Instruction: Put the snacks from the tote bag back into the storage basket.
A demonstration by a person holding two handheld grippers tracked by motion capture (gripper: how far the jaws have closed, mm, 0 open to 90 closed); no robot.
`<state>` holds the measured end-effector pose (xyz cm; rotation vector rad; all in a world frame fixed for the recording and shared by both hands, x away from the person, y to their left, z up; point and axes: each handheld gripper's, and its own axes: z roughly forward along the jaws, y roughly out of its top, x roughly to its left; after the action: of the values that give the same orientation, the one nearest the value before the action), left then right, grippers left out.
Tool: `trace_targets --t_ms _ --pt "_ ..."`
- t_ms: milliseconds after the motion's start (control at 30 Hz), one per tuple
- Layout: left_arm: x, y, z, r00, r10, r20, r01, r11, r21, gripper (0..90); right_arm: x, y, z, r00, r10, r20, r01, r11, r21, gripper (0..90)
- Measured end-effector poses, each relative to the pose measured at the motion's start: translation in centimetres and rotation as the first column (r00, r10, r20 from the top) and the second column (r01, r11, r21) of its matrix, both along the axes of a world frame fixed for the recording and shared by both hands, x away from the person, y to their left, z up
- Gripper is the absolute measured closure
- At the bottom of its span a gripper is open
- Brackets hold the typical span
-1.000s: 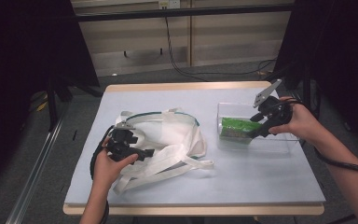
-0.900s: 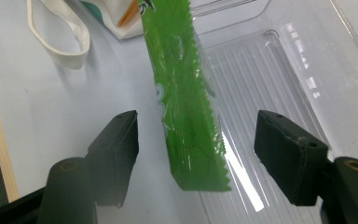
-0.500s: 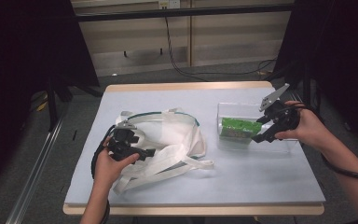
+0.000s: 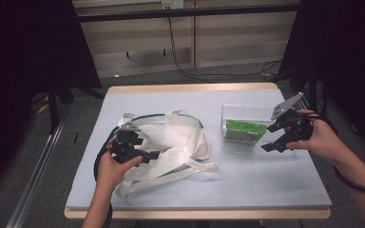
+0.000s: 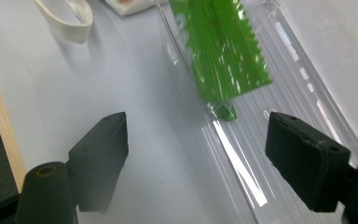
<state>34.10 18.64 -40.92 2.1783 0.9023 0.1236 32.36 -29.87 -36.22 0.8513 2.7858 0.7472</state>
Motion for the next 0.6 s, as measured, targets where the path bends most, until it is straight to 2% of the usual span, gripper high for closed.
trace_targets --t_ms 33,100,200,300,333,433,500,567,600 --pt "0.0 0.0 0.1 1.0 -0.003 0.003 0.002 0.9999 0.01 10.2 -0.1 -0.1 -0.1 1.0 -0.001 0.002 0.001 1.0 0.0 20.4" --pt "0.0 -0.1 0.1 1.0 -0.002 0.007 0.002 1.0 0.006 10.2 -0.4 -0.2 -0.2 1.0 -0.008 0.002 0.008 1.0 -0.004 20.1" --pt "0.0 -0.2 0.1 1.0 -0.001 0.007 0.0 1.0 0.007 10.2 -1.0 -0.4 -0.5 0.9999 -0.012 0.009 0.012 0.999 -0.029 18.7" --pt "-0.1 -0.3 0.1 1.0 -0.001 0.004 0.001 1.0 0.005 10.2 -1.4 -0.6 -1.0 0.9999 -0.014 0.007 0.014 1.0 -0.025 17.5" --pt "0.0 -0.2 0.1 0.9999 -0.01 0.009 0.01 0.9999 0.01 10.2 -1.6 -0.6 -1.1 0.9996 -0.025 -0.009 0.025 0.999 -0.023 17.3" --pt "-0.1 -0.4 0.0 1.0 0.004 0.004 -0.004 1.0 -0.001 10.2 -2.1 -0.8 -1.7 0.9997 -0.025 -0.006 0.025 1.0 -0.01 17.2" --pt "0.0 -0.4 -0.1 1.0 -0.002 0.0 0.002 1.0 0.007 10.2 -2.5 -1.0 -2.0 0.9995 -0.028 -0.012 0.028 1.0 -0.002 17.2" --pt "0.0 -0.3 -0.1 0.9999 -0.015 -0.003 0.015 0.9998 0.014 10.1 -2.9 -1.1 -2.4 0.9995 -0.032 -0.007 0.032 0.999 -0.024 17.0" --pt "0.0 -0.4 -0.1 1.0 -0.005 0.0 0.005 0.9999 0.011 10.1 -3.0 -1.1 -2.5 0.9994 -0.034 -0.007 0.034 0.999 -0.033 16.7"
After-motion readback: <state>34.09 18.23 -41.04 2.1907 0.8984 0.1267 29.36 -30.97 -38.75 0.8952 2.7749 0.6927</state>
